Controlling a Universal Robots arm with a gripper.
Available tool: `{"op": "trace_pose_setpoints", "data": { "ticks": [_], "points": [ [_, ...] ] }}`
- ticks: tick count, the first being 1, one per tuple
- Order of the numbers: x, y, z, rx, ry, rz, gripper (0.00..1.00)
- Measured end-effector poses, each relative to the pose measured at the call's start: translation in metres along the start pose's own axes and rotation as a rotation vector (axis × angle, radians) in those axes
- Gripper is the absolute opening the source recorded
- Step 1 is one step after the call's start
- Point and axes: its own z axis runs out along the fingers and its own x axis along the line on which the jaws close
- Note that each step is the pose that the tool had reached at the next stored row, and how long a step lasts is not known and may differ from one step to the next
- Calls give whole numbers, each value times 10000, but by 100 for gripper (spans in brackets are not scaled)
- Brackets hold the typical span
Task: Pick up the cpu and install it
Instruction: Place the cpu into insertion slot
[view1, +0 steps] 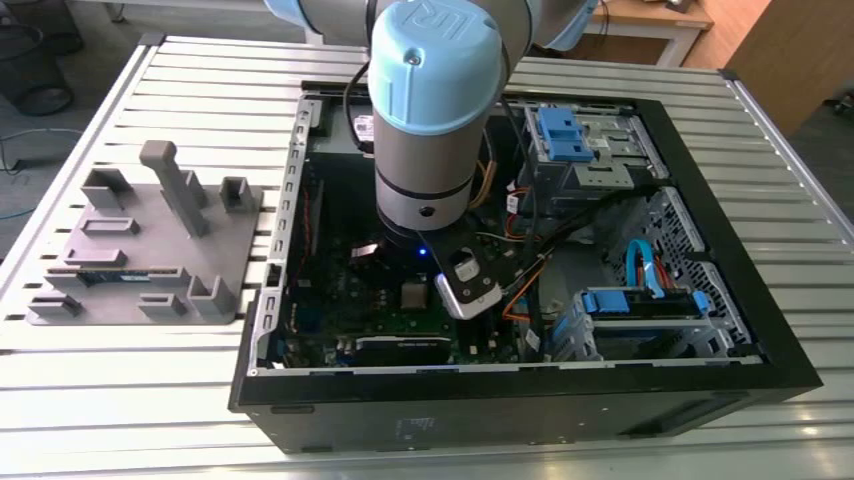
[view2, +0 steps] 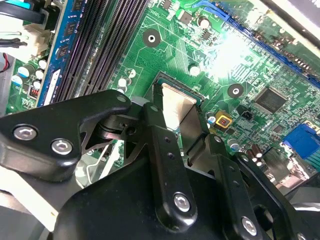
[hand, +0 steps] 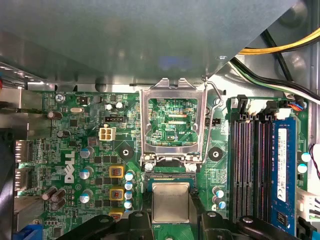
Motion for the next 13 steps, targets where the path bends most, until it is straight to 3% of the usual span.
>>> {"op": "trace_pose_setpoints", "data": {
  "ticks": [4, 10, 13],
  "points": [
    [0, -1, -4, 6, 1, 52, 39],
    [1, -1, 0, -18, -8, 424, 39],
    [1, -2, 2, -84, -7, 428, 39]
  ]
}}
